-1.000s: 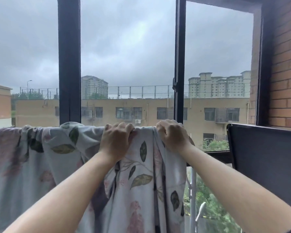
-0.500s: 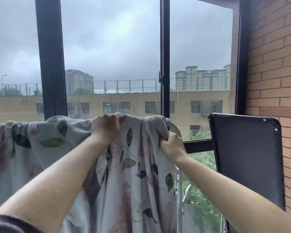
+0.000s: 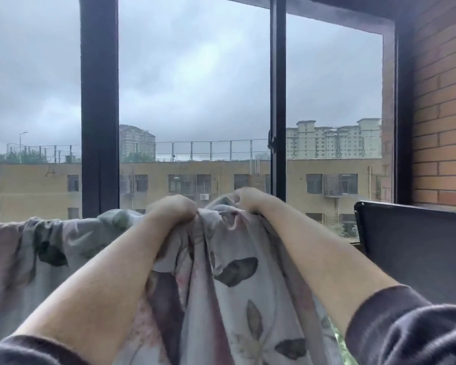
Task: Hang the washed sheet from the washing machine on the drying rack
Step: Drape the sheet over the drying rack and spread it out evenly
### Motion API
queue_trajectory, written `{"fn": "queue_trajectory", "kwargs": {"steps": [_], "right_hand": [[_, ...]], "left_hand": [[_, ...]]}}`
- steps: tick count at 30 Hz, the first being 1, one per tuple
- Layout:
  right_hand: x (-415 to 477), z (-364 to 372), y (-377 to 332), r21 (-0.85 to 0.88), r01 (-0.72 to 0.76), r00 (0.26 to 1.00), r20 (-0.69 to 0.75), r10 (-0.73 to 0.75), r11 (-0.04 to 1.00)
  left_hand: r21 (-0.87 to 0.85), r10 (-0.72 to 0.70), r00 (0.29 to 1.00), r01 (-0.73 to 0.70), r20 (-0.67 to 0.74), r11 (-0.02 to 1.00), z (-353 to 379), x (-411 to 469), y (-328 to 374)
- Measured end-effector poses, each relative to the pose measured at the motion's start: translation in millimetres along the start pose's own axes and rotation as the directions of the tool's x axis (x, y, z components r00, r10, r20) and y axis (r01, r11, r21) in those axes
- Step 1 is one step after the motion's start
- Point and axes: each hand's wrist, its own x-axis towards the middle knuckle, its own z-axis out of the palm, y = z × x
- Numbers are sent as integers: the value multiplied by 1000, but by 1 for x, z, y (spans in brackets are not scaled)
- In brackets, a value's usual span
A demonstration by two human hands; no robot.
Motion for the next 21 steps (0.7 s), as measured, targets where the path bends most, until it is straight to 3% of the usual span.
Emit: {"fn": "queue_trajectory", "kwargs": {"steps": [1, 2, 3, 5, 7, 9, 11, 14, 18, 19, 21], "right_hand": [[2, 7, 1, -41, -47, 982, 179, 54, 998], [2, 9, 1, -59, -72, 969, 232, 84, 996], [2, 9, 1, -39, -76, 980, 182, 82, 996], [-7, 7, 0, 7, -44, 996, -83, 44, 999], [-24, 6, 2, 61, 25, 932, -363, -1, 998], [-49, 8, 9, 137, 126, 829, -558, -29, 983], [-74, 19, 25, 181, 171, 757, -654, -11, 968], [-111, 51, 53, 211, 86, 795, -603, 61, 974], [-155, 83, 75, 246, 10, 754, -638, 155, 969], [-162, 90, 76, 286, -21, 781, -594, 194, 958], [-168, 102, 75, 424, -137, 881, -361, 305, 895]], "left_hand": [[-25, 2, 1000, -2, 16, 1000, 1, -1, -1], [-55, -9, 1000, 9, -5, 998, -1, -3, -2], [-66, -16, 998, 12, -59, 998, -4, -9, -1], [-23, 57, 961, -66, -271, 998, -4, -25, 3], [4, 189, 870, -210, -455, 978, 0, -44, 8], [5, 314, 805, -360, -503, 933, 4, -63, 14], [66, 464, 747, -496, -476, 866, 12, -76, 25], [178, 595, 695, -578, -405, 796, 33, -78, 46], [187, 544, 625, -545, -559, 818, 45, -76, 62], [196, 531, 631, -523, -565, 830, 43, -76, 64], [238, 537, 645, -495, -544, 836, 39, -76, 67]]}}
